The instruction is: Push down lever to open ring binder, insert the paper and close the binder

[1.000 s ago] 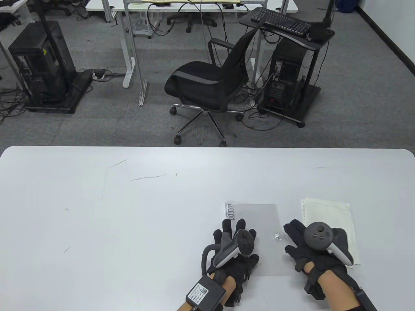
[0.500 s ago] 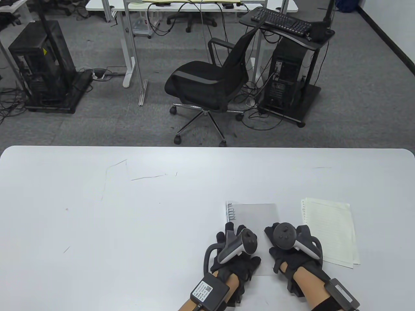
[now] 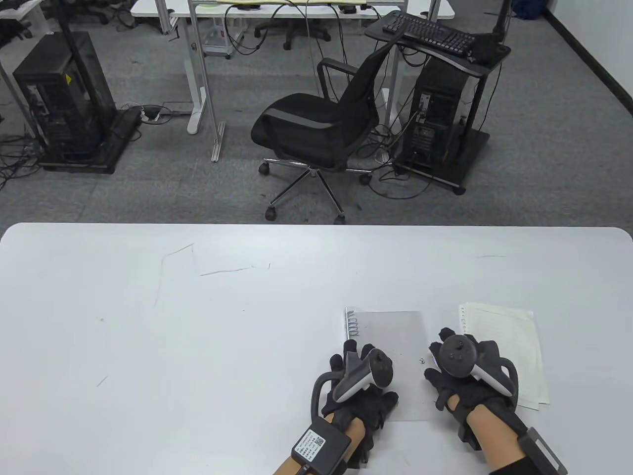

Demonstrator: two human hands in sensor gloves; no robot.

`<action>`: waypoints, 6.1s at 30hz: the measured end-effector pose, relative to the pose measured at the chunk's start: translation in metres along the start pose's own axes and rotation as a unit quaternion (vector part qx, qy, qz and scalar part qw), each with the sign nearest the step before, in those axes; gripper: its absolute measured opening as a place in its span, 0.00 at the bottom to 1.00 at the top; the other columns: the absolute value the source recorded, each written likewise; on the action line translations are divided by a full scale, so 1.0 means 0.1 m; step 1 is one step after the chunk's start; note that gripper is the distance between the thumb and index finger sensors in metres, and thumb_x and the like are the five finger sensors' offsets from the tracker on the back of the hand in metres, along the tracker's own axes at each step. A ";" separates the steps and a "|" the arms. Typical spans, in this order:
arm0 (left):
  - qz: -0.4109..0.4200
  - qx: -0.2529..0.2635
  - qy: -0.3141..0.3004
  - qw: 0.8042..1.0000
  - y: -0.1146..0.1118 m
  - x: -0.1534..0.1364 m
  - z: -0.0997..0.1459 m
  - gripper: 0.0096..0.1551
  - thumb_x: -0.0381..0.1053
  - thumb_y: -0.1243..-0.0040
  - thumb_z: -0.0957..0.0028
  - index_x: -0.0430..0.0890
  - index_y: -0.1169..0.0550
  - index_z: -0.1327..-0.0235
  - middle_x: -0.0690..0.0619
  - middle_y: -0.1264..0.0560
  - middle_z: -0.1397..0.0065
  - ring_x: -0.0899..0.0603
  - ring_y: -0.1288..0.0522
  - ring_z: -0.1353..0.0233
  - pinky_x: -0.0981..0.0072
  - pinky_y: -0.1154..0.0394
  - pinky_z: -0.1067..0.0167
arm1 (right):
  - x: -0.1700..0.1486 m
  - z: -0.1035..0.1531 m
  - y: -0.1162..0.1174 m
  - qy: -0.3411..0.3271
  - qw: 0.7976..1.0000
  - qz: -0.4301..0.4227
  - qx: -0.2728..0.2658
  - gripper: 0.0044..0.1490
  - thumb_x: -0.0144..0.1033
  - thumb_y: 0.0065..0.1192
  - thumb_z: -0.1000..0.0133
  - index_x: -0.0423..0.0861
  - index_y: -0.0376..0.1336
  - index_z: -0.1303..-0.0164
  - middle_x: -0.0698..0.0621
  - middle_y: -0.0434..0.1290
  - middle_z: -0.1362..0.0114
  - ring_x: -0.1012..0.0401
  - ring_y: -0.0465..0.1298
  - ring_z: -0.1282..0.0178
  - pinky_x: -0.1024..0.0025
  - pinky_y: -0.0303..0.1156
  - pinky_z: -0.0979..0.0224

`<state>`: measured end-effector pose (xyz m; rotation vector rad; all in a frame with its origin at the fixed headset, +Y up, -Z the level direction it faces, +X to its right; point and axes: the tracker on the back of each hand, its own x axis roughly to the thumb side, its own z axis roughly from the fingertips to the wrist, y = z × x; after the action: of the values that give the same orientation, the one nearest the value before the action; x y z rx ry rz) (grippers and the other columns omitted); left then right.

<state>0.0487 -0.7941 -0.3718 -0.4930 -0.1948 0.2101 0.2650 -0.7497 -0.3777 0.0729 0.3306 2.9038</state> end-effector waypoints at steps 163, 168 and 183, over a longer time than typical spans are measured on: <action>0.136 -0.061 -0.055 0.987 0.08 -0.75 0.33 0.42 0.63 0.34 0.51 0.81 0.45 0.29 0.68 0.66 0.16 0.49 0.70 0.16 0.43 0.70 0.29 | 1.90 -1.34 0.09 -0.045 0.996 0.033 0.062 0.42 0.53 0.61 0.46 0.54 0.52 0.22 0.53 0.61 0.17 0.50 0.61 0.16 0.38 0.60 0.24; 0.142 -0.056 -0.047 0.987 0.08 -0.77 0.32 0.42 0.63 0.34 0.51 0.81 0.44 0.29 0.70 0.64 0.16 0.50 0.69 0.16 0.44 0.69 0.28 | 1.95 -1.33 0.10 -0.062 0.996 0.046 0.050 0.43 0.54 0.61 0.47 0.52 0.54 0.22 0.50 0.64 0.18 0.48 0.63 0.17 0.37 0.59 0.24; 0.185 -0.046 -0.074 0.979 0.13 -0.80 0.31 0.45 0.64 0.35 0.51 0.71 0.47 0.25 0.67 0.61 0.14 0.45 0.69 0.15 0.41 0.69 0.28 | 0.21 -0.66 -0.58 -0.019 0.998 0.034 -0.052 0.43 0.54 0.60 0.47 0.51 0.57 0.21 0.47 0.62 0.15 0.44 0.58 0.16 0.34 0.58 0.25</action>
<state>-0.0372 -0.7888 -0.3615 -0.6043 -0.2572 0.6045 0.2519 -0.7047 -0.4544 0.1256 0.1733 2.9776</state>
